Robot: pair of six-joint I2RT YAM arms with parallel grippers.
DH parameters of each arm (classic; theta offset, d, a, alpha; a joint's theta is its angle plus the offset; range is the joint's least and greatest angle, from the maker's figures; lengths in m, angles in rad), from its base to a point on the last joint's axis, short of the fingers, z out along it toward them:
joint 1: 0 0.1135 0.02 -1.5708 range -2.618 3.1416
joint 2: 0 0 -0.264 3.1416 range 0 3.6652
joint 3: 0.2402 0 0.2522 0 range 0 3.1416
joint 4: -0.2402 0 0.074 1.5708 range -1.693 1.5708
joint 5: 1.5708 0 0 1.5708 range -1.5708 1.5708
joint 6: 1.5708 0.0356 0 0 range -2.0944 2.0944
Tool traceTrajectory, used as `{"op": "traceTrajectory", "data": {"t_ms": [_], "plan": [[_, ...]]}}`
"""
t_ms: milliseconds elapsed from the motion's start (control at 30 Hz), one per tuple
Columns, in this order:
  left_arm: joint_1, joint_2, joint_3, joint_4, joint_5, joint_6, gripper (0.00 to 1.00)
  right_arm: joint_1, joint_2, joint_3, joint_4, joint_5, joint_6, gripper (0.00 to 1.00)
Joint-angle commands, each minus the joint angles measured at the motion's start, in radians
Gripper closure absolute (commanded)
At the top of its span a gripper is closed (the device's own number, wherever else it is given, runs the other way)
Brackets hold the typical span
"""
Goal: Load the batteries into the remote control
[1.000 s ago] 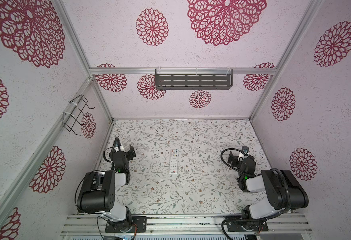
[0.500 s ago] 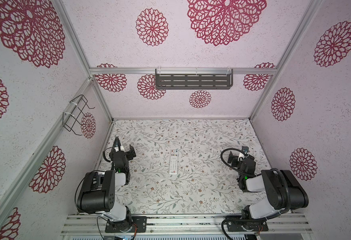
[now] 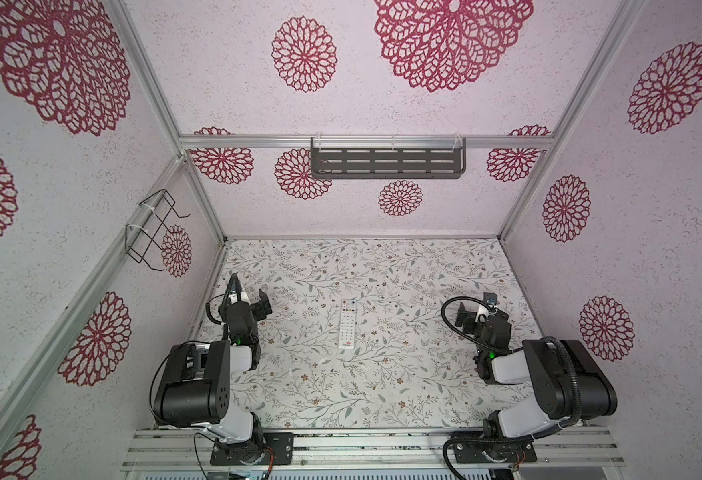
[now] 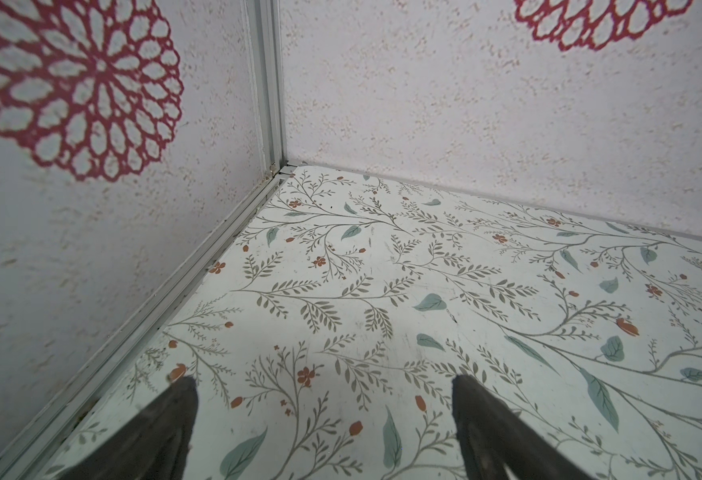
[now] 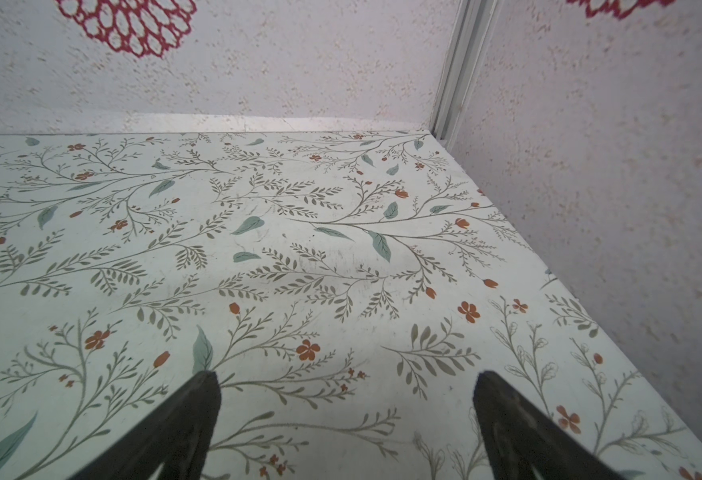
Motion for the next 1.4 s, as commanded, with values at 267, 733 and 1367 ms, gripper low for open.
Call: {"op": "traceTrajectory", "data": {"t_ms": [267,733,1367], "plan": [[-0.001,0.004,0.014,0.017,0.002,0.026,0.02,-0.007,-0.013,0.017,0.033,-0.029,0.016,0.01],[0.000,0.003,0.014,0.017,0.002,0.026,0.03,0.002,-0.011,0.011,0.051,0.070,0.033,0.01],[0.001,0.004,0.015,0.017,0.002,0.025,0.03,0.004,-0.012,0.009,0.055,0.073,0.033,0.01]]}}
